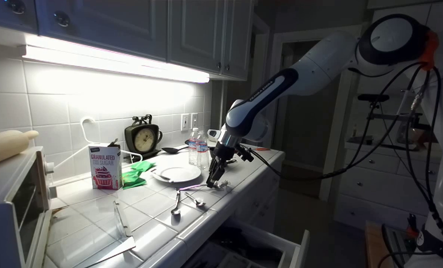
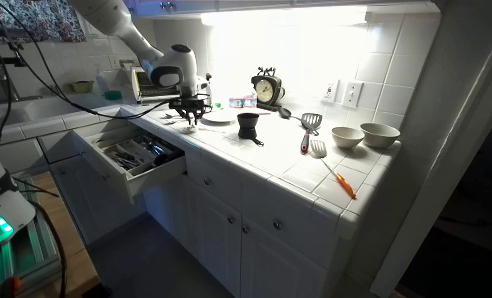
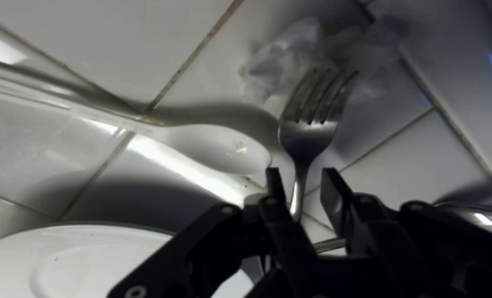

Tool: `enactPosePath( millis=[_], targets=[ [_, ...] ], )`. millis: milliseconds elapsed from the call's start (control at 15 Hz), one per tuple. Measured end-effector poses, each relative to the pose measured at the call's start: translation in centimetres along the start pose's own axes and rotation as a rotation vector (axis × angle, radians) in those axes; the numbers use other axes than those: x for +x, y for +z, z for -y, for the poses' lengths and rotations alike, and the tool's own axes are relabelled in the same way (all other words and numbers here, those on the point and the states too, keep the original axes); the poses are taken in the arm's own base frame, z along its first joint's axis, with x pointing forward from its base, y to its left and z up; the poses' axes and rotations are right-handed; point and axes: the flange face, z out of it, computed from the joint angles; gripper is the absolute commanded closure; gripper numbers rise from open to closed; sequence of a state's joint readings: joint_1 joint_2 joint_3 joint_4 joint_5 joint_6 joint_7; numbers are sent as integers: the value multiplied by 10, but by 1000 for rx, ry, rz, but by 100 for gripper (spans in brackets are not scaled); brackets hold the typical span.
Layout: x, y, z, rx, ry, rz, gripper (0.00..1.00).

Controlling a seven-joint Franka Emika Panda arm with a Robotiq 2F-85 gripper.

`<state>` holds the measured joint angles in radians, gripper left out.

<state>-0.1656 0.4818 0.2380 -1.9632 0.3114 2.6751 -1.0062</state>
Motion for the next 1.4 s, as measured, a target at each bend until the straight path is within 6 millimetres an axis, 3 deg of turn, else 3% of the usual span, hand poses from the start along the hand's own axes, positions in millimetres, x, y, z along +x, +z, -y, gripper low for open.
enactPosePath(
  millis=[333,933,1400],
  targets=[
    [3,-2,1,-7,16,-6,2],
    [37,-41,10,-94,276,-30,0],
    [80,-45,31,-194,547,-36,0]
  ],
)
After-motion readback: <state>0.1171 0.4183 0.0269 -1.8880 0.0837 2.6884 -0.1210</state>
